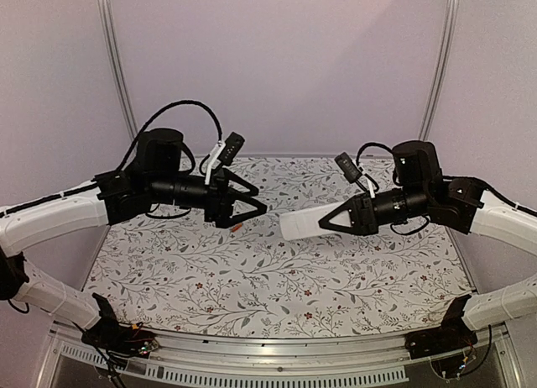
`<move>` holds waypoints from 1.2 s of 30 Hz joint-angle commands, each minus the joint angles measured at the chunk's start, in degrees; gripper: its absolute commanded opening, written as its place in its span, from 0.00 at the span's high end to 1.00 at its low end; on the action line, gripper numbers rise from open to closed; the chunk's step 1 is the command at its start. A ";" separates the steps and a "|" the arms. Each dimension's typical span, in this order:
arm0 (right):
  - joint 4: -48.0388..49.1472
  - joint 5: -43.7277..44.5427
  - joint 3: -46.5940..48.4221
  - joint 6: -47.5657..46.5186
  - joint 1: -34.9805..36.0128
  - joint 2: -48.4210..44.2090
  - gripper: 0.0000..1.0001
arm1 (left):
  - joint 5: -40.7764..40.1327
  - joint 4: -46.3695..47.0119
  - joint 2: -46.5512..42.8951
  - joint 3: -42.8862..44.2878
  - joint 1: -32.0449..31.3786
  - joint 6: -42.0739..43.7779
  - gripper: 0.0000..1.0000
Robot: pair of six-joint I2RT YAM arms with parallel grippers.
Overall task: Load the batteries into the remote control
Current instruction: Pass from the left arm to the right, then remove the battery cover from the remote control.
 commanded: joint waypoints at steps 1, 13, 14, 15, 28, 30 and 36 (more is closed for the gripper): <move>13.22 10.95 -6.24 9.09 -1.50 -3.76 1.00 | -16.35 18.71 -3.97 -9.33 0.62 -10.15 0.12; 31.45 9.62 -12.51 20.66 -1.69 -1.31 1.00 | -12.22 25.41 4.63 -10.00 -1.65 -21.65 0.27; 32.02 9.29 -12.53 21.36 -1.74 -1.08 1.00 | -11.83 25.77 4.96 -9.85 -1.93 -21.80 0.28; 32.28 8.72 -12.48 21.74 -1.72 -0.67 1.00 | -11.21 25.95 5.24 -9.63 -2.12 -21.97 0.30; 34.77 5.90 -12.06 22.87 -1.40 2.58 1.00 | -10.98 22.18 10.38 -4.39 -3.08 -22.79 0.57; 34.78 5.66 -11.97 22.81 -1.31 2.73 1.00 | -11.02 22.53 10.66 -4.09 -3.07 -23.55 0.61; 34.69 5.48 -12.06 22.42 -1.39 2.04 1.00 | -11.03 21.57 10.78 -3.53 -2.65 -23.54 0.74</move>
